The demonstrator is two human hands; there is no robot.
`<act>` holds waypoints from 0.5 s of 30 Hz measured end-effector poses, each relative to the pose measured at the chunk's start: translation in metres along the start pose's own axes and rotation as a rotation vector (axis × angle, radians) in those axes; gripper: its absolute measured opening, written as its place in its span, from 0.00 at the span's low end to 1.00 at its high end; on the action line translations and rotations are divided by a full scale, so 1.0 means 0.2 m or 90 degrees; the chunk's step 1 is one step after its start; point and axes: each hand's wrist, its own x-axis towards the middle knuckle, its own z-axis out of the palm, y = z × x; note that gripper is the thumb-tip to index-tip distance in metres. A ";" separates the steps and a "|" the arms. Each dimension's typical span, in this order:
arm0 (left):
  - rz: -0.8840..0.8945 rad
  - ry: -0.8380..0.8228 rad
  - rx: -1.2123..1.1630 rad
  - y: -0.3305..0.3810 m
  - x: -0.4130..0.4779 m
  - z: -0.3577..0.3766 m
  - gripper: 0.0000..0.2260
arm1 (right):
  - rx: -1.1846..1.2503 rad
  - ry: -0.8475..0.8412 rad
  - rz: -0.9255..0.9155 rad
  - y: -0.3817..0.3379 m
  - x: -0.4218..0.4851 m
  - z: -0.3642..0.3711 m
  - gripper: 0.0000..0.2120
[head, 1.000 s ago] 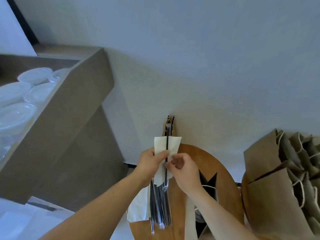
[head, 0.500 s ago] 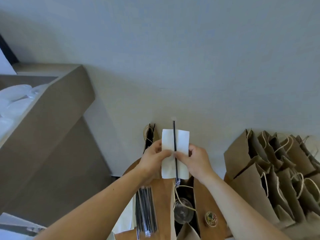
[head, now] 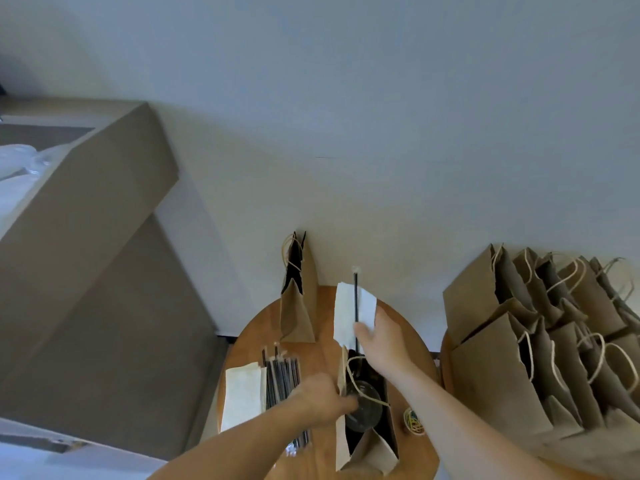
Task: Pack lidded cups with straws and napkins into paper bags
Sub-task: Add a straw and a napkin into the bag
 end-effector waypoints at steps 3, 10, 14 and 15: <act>-0.036 0.050 -0.033 0.00 0.00 0.03 0.13 | -0.051 -0.046 0.024 0.03 -0.06 0.03 0.17; -0.121 0.081 -0.156 -0.04 0.01 0.03 0.12 | -0.193 -0.165 0.020 0.12 -0.21 -0.07 0.12; -0.136 0.069 -0.210 -0.04 0.00 0.03 0.11 | -0.267 -0.229 0.100 0.18 -0.27 0.03 0.09; -0.135 0.065 -0.215 -0.04 0.00 0.03 0.11 | -0.284 -0.231 0.125 0.20 -0.27 0.08 0.09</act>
